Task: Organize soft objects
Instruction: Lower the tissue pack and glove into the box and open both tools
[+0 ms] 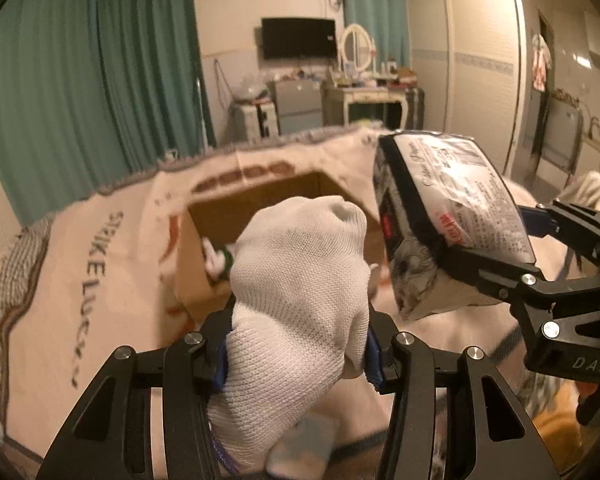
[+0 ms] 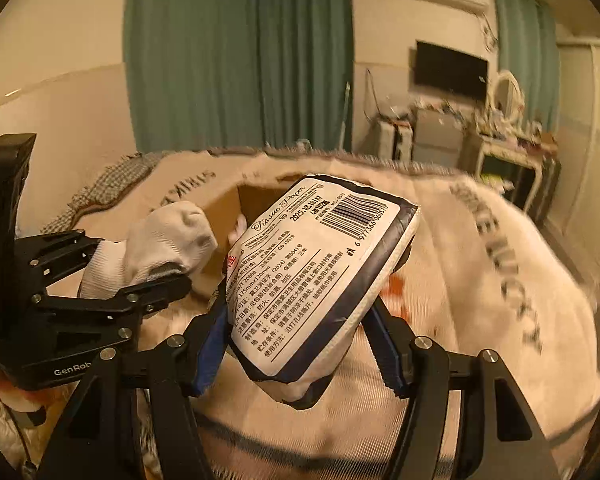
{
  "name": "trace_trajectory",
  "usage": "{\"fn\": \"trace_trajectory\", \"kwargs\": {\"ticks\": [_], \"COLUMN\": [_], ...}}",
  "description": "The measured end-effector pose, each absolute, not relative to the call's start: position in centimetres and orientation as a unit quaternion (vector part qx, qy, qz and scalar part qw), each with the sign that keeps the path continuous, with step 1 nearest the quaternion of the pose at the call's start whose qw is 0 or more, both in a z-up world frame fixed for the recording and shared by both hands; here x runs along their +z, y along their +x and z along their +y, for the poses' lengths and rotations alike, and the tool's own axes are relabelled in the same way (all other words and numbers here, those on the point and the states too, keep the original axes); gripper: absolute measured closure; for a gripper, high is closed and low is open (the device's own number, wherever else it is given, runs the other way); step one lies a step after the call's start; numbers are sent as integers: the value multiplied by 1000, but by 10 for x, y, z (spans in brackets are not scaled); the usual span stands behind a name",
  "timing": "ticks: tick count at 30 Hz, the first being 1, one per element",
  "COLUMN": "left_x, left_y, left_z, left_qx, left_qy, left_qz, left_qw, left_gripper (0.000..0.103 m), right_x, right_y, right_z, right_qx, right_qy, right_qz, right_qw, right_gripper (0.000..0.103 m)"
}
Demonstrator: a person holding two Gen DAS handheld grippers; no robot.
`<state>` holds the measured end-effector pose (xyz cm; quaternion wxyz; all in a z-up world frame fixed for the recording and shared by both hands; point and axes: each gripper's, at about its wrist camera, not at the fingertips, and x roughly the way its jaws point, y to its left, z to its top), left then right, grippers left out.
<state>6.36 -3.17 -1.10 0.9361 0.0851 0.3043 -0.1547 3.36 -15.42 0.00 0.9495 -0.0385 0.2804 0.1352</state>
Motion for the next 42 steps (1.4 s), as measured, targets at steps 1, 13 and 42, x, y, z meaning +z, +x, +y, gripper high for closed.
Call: {"fn": "trace_trajectory", "kwargs": {"ticks": [1,13,42], "left_x": [-5,-6,22], "left_y": [71,191,140], "left_z": [-31,-20,5], "left_qx": [-155,-106,-77], "left_qy": [82,59,102], "left_qz": [301,326,263], "left_qw": [937,938,956], "left_gripper": [54,54,14], "right_x": [9,39,46], "right_y": [42,174,155], "right_z": [-153,-155,-154], "right_qx": [141,181,155], "right_qy": [-42,-47,-65], "right_qz": [271,246,263], "right_qw": [951,951,950], "right_gripper": [40,39,8]}}
